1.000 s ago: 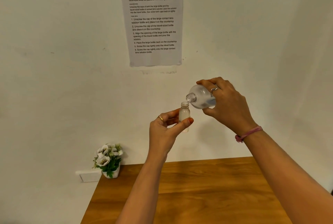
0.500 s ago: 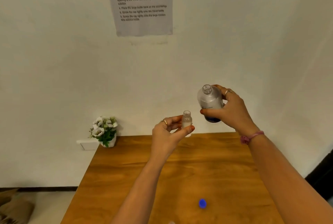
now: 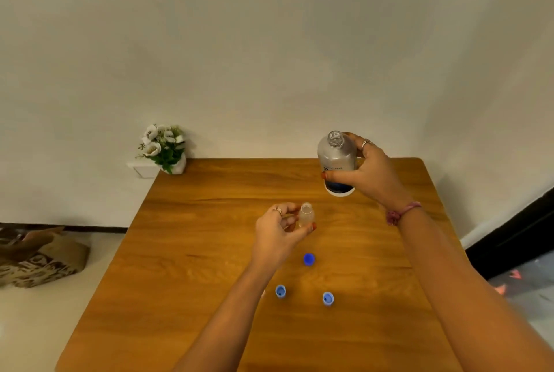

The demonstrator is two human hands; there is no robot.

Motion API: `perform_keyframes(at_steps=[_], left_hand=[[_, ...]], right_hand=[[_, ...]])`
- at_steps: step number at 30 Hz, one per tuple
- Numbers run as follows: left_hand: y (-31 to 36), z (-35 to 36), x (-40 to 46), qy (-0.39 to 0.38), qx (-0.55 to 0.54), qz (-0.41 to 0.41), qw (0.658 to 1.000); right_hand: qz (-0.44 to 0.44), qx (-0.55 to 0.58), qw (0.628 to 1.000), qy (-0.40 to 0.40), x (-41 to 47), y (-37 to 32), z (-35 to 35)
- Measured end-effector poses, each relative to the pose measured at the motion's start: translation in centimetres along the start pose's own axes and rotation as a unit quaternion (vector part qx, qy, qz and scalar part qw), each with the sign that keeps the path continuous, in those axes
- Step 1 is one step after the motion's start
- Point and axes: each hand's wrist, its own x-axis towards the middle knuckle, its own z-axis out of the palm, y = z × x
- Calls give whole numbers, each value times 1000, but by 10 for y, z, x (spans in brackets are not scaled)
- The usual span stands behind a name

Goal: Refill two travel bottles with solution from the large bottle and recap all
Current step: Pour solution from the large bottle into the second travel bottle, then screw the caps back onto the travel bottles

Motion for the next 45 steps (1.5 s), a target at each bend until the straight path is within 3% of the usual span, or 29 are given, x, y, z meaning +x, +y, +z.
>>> perform_keyframes(at_steps=[8, 20, 37, 45], left_hand=[[-69, 35, -44, 9, 100, -67, 993], [-118, 65, -63, 4, 158, -131, 979], [-134, 70, -66, 23, 187, -149, 971], [-135, 56, -81, -13, 257, -100, 961]], right_hand=[[33, -11, 999, -41, -20, 48, 11], [50, -60, 990, -115, -43, 74, 25], [56, -69, 980, -180, -49, 80, 46], [38, -113, 975, -187, -46, 78, 71]])
